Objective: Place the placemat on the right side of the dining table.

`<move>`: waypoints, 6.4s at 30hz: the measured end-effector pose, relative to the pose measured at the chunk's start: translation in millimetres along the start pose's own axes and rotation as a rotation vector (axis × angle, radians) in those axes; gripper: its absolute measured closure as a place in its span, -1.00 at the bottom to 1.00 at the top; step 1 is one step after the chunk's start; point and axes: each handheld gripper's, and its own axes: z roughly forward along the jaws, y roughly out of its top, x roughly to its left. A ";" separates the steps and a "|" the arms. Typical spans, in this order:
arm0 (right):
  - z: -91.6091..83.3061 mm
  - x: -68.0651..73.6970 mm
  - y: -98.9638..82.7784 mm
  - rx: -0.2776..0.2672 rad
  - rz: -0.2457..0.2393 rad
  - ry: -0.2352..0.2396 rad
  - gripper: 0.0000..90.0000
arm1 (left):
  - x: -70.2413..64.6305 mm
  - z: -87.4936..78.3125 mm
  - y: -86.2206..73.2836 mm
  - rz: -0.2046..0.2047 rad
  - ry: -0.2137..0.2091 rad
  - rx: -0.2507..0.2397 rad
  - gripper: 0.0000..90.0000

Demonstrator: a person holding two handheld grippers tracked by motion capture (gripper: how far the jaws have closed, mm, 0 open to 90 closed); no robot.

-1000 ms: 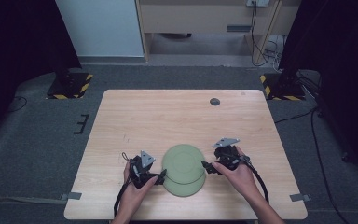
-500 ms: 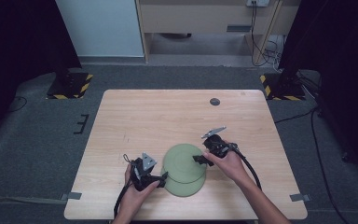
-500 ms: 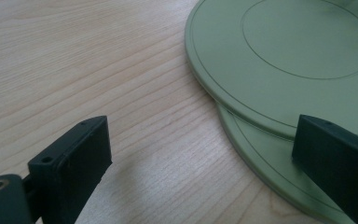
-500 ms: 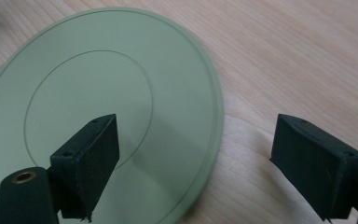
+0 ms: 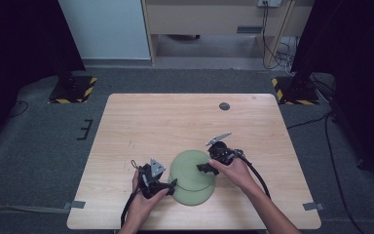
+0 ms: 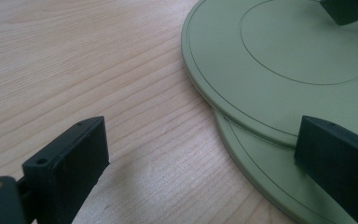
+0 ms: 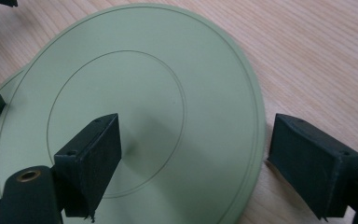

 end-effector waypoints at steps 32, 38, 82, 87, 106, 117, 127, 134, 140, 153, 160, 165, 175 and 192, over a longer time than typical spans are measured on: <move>-19.5 -4.3 4.6 -0.106 0.042 0.036 -0.14 | -3.0 2.9 0.9 -0.007 -0.006 -0.003 -0.99; -22.6 -21.6 -0.9 -0.130 0.132 0.137 0.10 | -2.8 3.0 0.9 -0.004 -0.008 -0.004 -0.99; -43.4 -12.4 31.9 -0.143 0.009 0.126 0.82 | 0.5 15.6 22.1 0.037 0.013 0.056 -0.93; -40.4 -8.9 32.0 -0.102 -0.018 0.140 0.69 | 0.9 17.4 20.4 0.017 0.021 0.040 -0.98; -78.6 -20.0 34.0 -0.185 0.051 0.127 0.90 | 19.6 7.5 9.9 -0.074 0.002 -0.015 -0.92; -111.7 -16.2 43.0 -0.265 0.045 0.098 0.90 | 57.7 -9.4 5.4 -0.142 0.073 -0.036 -0.92; -130.8 -24.9 53.2 -0.315 0.089 0.030 0.90 | 78.1 -10.5 -1.0 -0.172 0.121 -0.013 -0.92; -138.2 -32.9 59.9 -0.322 0.118 -0.042 0.90 | 91.1 -11.6 -5.0 -0.206 0.141 -0.003 -0.92; -139.6 -40.5 65.6 -0.326 0.139 -0.082 0.90 | 98.0 -10.6 -8.5 -0.226 0.158 0.010 -0.92; -144.7 -55.5 80.0 -0.328 0.166 -0.171 0.90 | 101.5 -5.8 -10.9 -0.235 0.168 0.032 -0.92; -145.7 -62.6 83.5 -0.320 0.176 -0.214 0.90 | 100.8 -4.0 -11.0 -0.230 0.163 0.045 -0.92; -142.8 -70.0 85.4 -0.315 0.189 -0.246 0.90 | 101.5 -3.4 -11.9 -0.235 0.164 0.049 -0.92; -132.3 -81.8 88.9 -0.304 0.205 -0.304 0.90 | 100.9 -1.4 -12.6 -0.230 0.169 0.057 -0.92; -115.6 -88.6 89.2 -0.300 0.219 -0.346 0.90 | 103.4 -2.5 -13.2 -0.249 0.183 0.047 -0.92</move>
